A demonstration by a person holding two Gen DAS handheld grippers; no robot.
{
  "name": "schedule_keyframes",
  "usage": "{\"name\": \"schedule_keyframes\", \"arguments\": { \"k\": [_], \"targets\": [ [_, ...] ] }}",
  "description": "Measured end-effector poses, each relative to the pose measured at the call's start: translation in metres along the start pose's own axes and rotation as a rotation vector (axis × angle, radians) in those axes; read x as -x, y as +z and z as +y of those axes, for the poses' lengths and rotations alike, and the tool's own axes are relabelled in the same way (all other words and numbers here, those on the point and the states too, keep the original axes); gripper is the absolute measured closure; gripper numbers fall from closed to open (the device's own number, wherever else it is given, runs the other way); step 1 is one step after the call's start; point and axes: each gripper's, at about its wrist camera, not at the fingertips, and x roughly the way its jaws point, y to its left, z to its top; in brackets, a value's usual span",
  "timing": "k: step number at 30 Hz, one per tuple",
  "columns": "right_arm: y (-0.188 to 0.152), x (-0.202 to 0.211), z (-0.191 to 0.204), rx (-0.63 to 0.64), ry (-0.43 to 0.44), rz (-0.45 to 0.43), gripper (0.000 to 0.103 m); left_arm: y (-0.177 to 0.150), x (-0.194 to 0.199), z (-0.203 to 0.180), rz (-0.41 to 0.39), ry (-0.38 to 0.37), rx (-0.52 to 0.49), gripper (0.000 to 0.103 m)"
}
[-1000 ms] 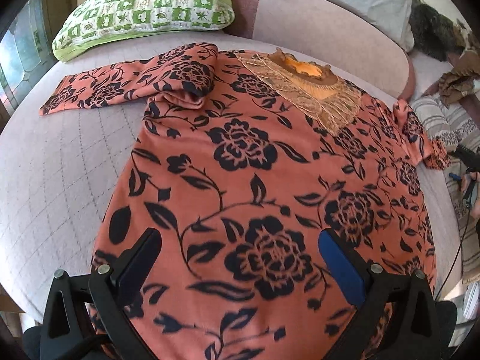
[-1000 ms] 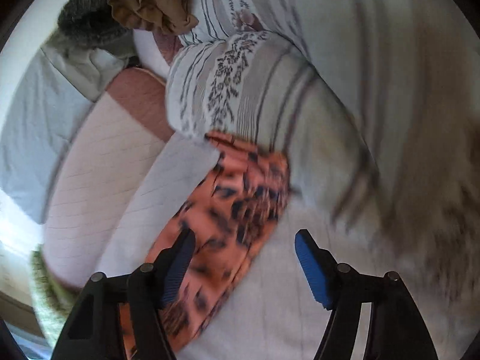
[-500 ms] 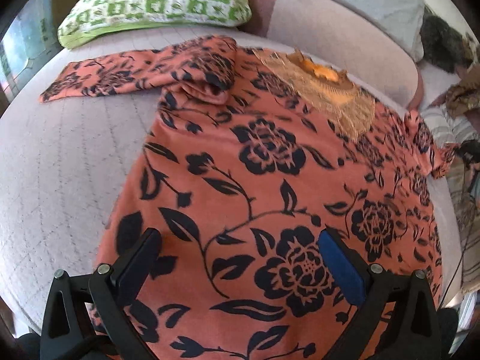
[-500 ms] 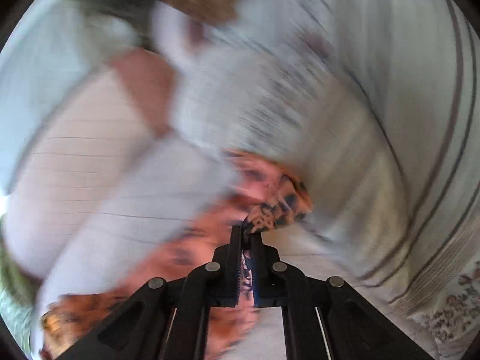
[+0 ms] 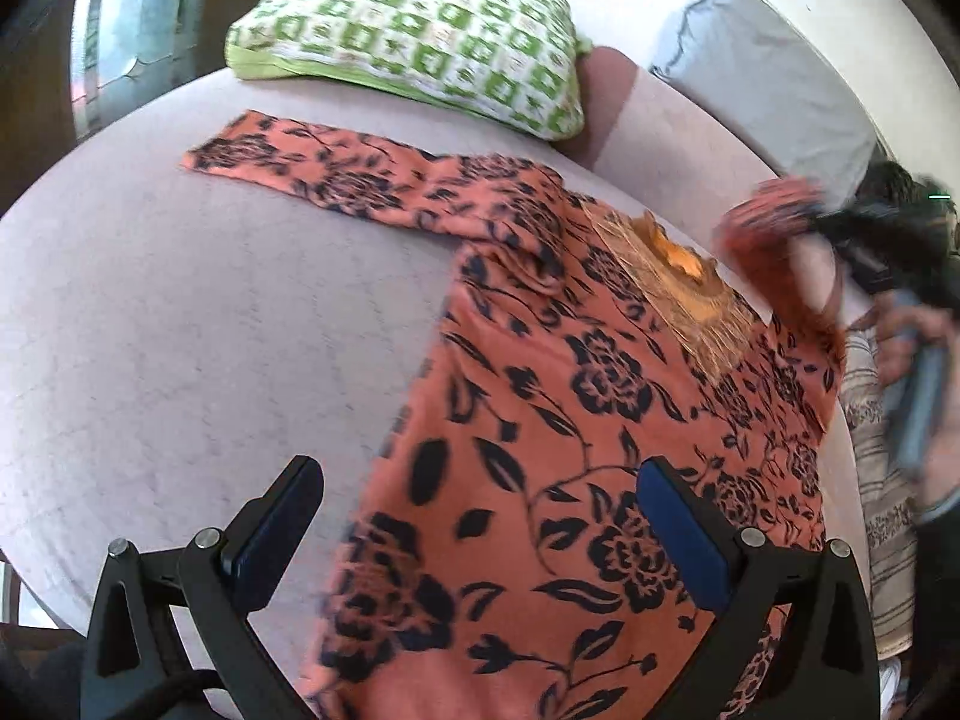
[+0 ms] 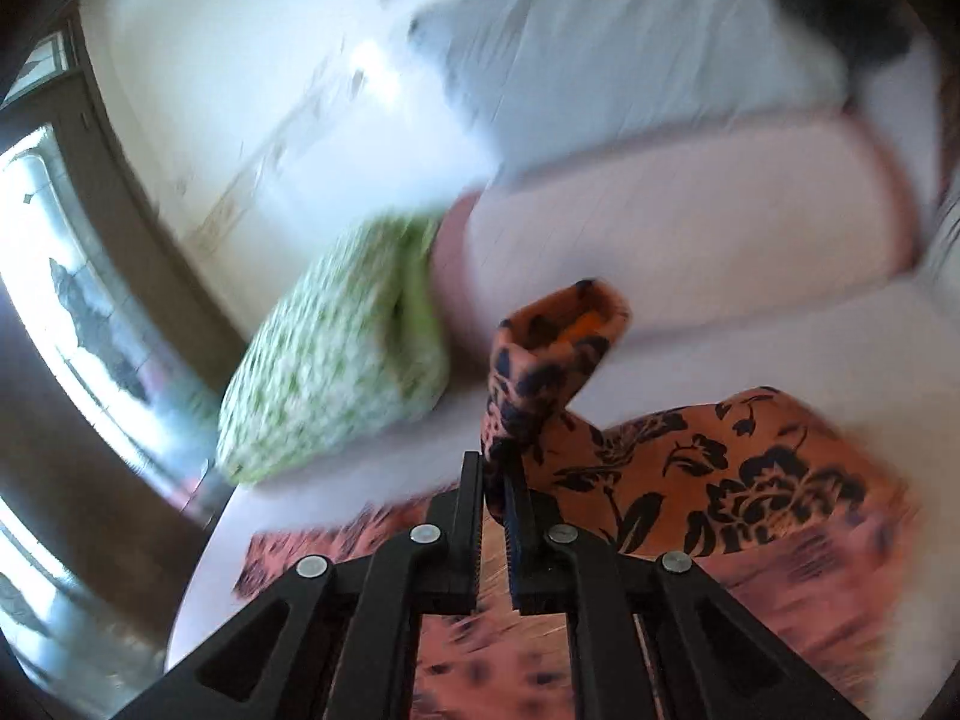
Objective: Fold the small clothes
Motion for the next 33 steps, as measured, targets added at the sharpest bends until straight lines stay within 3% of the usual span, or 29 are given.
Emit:
{"name": "schedule_keyframes", "arguments": {
  "k": [1,2,3,6,11,15,17,22,26,29,30,31,33],
  "targets": [
    [-0.014,-0.027,0.003,0.009,0.006,0.078,0.078,0.002,0.001,0.003,0.001,0.007,0.002,0.000],
    [-0.026,-0.050,0.005,0.015,-0.010,0.159,0.039,0.005,0.001,0.005,0.001,0.008,0.002,0.000],
    [-0.043,-0.069,-0.003,-0.004,-0.017,0.236,0.024,0.006,0.002,0.007,0.001,0.009,0.002,0.000],
    [-0.069,-0.053,-0.025,-0.069,0.021,0.231,0.024,0.014,0.001,0.005,-0.007,0.005,-0.011,0.000],
    [-0.081,0.061,-0.090,-0.201,-0.052,0.067,0.022,0.047,-0.023,-0.041,0.003,-0.064,-0.104,0.000],
    [-0.099,0.116,-0.133,-0.258,-0.075,0.016,0.020,0.096,-0.080,-0.103,0.073,-0.164,-0.145,0.000],
    [-0.110,0.140,-0.149,-0.261,-0.077,-0.007,0.020,0.117,-0.112,-0.126,0.115,-0.174,-0.138,0.000],
    [-0.136,0.146,-0.169,-0.264,-0.058,-0.072,0.020,0.142,-0.178,-0.145,0.197,-0.110,-0.102,0.004],
    [-0.135,0.141,-0.180,-0.305,0.052,-0.061,0.020,0.149,-0.202,-0.136,0.224,-0.061,-0.045,0.011],
    [-0.134,0.141,-0.181,-0.289,0.034,-0.066,0.020,0.150,-0.207,-0.135,0.216,0.021,-0.055,0.044],
    [-0.134,0.141,-0.182,-0.296,0.037,-0.069,0.020,0.150,-0.208,-0.136,0.226,0.045,-0.069,0.078],
    [-0.134,0.143,-0.183,-0.306,0.038,-0.076,0.020,0.153,-0.208,-0.133,0.238,0.057,-0.072,0.091],
    [-0.135,0.144,-0.180,-0.308,0.032,-0.084,0.020,0.156,-0.202,-0.130,0.222,0.041,-0.048,0.094]
  ]
}}
